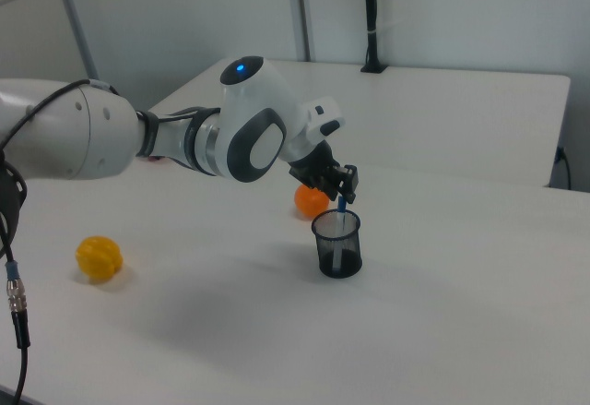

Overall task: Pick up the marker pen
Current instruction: 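Close the gripper on the blue-capped marker in the cup, then lift the marker up out of the pen cup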

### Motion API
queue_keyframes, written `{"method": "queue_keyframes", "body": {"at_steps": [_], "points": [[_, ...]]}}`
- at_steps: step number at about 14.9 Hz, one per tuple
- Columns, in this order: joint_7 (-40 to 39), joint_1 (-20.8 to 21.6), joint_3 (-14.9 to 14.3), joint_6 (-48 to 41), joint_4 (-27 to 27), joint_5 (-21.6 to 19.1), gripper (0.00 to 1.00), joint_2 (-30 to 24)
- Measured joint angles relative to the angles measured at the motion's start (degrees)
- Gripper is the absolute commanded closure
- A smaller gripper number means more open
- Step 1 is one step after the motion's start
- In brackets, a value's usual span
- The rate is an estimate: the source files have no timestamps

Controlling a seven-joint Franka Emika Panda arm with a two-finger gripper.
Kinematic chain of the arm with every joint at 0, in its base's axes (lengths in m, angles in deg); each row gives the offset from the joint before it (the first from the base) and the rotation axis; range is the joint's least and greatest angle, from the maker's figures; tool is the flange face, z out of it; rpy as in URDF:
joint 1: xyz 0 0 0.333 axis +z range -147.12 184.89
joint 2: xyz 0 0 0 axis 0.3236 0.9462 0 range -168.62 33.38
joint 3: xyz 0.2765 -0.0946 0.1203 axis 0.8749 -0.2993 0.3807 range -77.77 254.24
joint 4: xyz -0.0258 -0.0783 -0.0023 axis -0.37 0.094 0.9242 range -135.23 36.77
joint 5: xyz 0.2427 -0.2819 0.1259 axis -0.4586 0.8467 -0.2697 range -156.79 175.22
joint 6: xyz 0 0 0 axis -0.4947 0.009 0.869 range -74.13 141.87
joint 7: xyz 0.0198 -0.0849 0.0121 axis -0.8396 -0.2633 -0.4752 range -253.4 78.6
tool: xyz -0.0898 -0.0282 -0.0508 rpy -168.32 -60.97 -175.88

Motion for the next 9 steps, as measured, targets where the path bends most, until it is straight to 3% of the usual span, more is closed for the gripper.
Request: {"method": "queue_keyframes", "body": {"at_steps": [4,9], "points": [[0.05,-0.06,0.0,0.01,0.08,0.0,0.91,0.0],[0.08,-0.28,0.0,0.03,0.88,0.0,0.92,-0.46]]}}
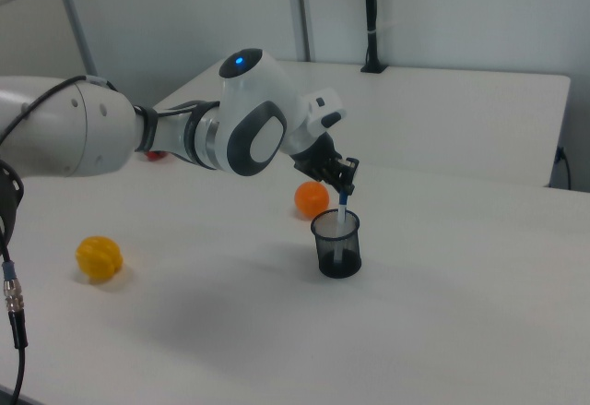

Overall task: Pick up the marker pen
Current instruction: 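Lift the marker up out of the pen cup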

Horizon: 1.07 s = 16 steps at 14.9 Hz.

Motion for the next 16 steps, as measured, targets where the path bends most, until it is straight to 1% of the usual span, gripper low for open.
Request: {"method": "queue_keyframes", "body": {"at_steps": [2,6,8,9,12,16], "points": [[0.0,-0.27,0.0,0.01,0.86,0.0,0.92,-1.69],[0.08,-0.61,0.0,0.02,1.09,-0.02,0.92,-8.26],[2.35,-0.3,0.15,-0.59,0.92,-0.14,0.92,-9.15],[3.78,-0.07,0.56,-2.24,1.04,-0.14,0.91,-9.16],[9.2,3.4,0.94,-13.82,3.14,-0.16,0.91,-9.76],[12.72,10.23,1.55,-31.43,3.63,-0.22,0.91,-10.37]]}}
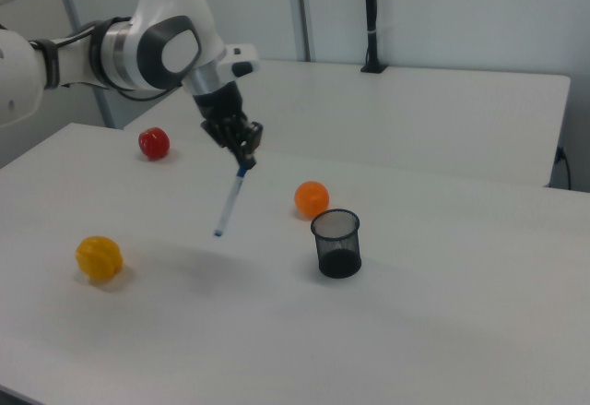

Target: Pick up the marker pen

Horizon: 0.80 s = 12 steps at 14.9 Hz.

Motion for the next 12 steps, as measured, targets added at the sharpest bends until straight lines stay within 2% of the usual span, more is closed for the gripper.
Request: {"method": "queue_keyframes", "body": {"at_steps": [2,4,8,11,12], "points": [[0.66,3.45,0.23,-6.98,-0.26,-0.91,0.91,0.08],[0.71,5.44,0.29,-10.05,-0.54,-2.38,0.9,0.21],[0.72,8.07,0.38,-11.35,-1.79,-3.37,0.89,1.01],[0.72,8.97,0.4,-11.35,-2.22,-3.38,0.89,3.81],[0.72,9.13,0.41,-11.19,-2.23,-3.38,0.86,4.88]]}}
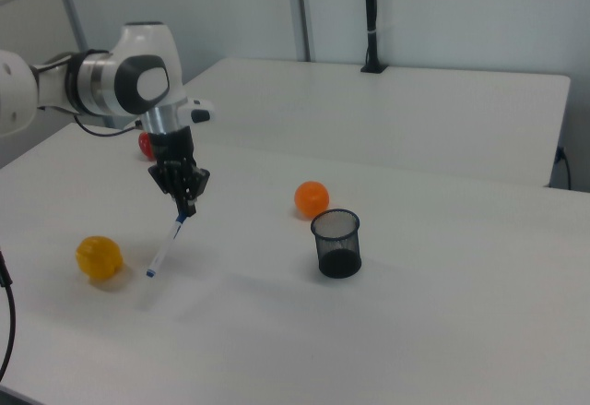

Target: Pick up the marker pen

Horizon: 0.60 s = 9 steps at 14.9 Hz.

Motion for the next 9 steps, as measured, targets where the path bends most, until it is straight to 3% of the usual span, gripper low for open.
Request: {"method": "queue_keyframes", "body": {"at_steps": [1,3,4,5,9], "points": [[0.0,0.12,0.0,0.42,0.02,0.0,0.78,0.85],[0.0,0.37,0.0,1.27,0.06,0.0,0.45,1.66],[0.0,0.4,0.0,1.31,0.12,0.0,0.09,1.68],[0.0,0.38,0.0,1.31,0.32,0.0,0.0,1.66],[0.0,0.36,0.0,1.31,0.87,0.0,0.0,1.63]]}}
